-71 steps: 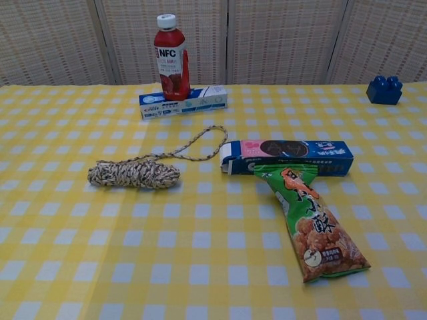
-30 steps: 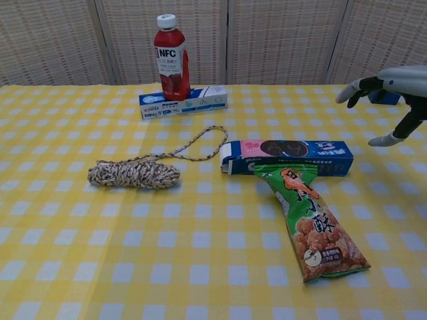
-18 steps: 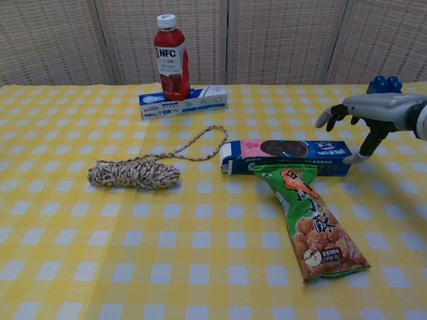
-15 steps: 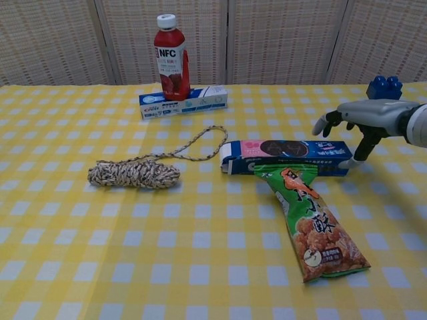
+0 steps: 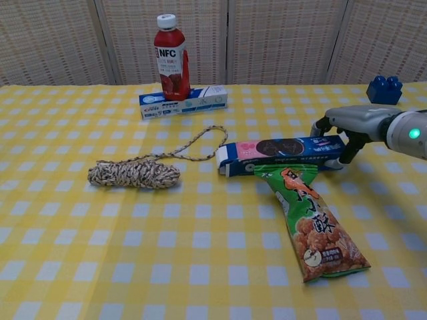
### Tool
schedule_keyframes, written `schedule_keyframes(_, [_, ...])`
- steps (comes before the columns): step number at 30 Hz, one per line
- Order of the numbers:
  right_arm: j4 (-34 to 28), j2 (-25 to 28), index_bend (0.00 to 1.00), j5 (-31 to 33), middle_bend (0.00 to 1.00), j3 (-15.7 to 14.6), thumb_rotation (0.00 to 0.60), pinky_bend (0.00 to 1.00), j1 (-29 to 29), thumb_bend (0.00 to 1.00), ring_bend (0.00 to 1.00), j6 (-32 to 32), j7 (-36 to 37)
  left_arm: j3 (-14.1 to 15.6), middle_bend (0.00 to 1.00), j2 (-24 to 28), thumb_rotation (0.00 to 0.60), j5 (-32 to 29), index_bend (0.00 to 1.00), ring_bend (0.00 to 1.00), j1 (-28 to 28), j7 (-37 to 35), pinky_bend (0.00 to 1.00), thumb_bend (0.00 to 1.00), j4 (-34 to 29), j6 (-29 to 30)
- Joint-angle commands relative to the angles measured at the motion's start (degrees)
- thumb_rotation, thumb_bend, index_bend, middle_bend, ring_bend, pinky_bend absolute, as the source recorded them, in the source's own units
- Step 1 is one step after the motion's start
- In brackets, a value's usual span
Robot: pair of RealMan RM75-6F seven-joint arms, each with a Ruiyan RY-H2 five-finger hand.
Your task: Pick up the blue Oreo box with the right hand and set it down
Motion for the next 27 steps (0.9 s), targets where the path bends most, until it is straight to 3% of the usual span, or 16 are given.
schedule_keyframes(1, [-3.2,1.6,0.38,-1.8,0.32,0.4,0.6,0.19,-0.5,0.29,0.17,2.1,1.2,0.0,0.19,-0.1,0.6,0.0,0.2,0.11,0.0,-0.1,0.05,0.33,0.1,0.0])
schedule_keyframes(17, [-17.3,4.7,0.44,-7.5,0.37,7.7,0.6,0.26,2.4,0.3,0.22,10.3,4.0,0.1,0.19,0.2,0.6,0.2,0.2,0.11,0.3,-0.3,0.05,0.33,-0.3,0.5])
schedule_keyframes(27, [-22.2,8.3,0.44,-11.9,0.37,9.6,0.6,0.26,1.4,0.31,0.22,13.0,10.6,0.0,0.19,0.2,0.6,0.2,0.2,0.11,0.3,-0.3,0.05,0.33,-0.1,0.3])
